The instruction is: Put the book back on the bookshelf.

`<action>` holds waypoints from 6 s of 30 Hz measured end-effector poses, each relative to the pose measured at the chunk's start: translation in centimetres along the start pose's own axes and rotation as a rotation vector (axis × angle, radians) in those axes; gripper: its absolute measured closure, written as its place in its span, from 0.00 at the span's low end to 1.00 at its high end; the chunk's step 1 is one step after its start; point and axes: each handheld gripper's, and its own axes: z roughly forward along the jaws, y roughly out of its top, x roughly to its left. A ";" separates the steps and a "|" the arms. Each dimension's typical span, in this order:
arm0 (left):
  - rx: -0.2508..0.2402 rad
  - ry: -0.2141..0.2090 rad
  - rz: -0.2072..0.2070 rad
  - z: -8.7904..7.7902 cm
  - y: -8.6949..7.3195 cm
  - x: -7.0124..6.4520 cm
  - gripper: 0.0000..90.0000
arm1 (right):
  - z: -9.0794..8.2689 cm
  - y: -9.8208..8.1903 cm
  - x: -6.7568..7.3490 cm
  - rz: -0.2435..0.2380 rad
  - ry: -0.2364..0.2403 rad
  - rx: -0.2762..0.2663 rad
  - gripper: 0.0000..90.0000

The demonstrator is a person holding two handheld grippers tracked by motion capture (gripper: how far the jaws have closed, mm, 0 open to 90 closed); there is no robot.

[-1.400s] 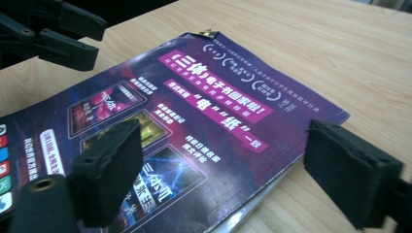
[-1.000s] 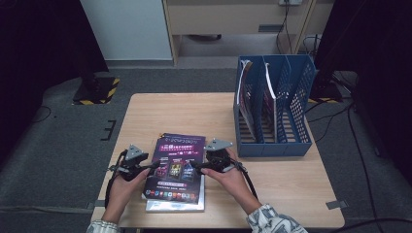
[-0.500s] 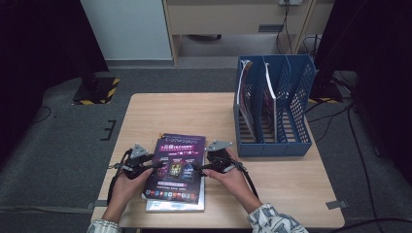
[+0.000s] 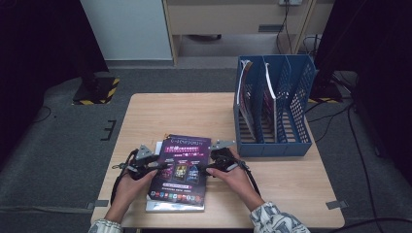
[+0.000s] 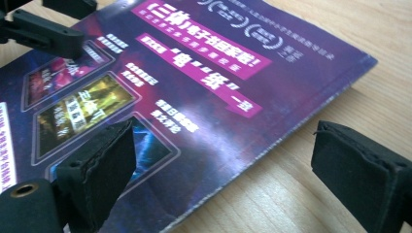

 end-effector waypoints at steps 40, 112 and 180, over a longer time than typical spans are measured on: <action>-0.011 0.005 -0.039 0.0 -0.3 0.0 0.50 | 1.0 0.4 -0.8 0.110 0.119 -0.045 0.18; -0.025 -0.009 -0.082 0.0 -0.5 0.1 0.45 | 2.0 2.7 2.4 0.142 0.204 -0.119 0.69; -0.198 -0.168 -0.094 -2.2 1.7 1.0 0.75 | -3.8 6.3 4.0 -0.151 0.175 -0.374 0.91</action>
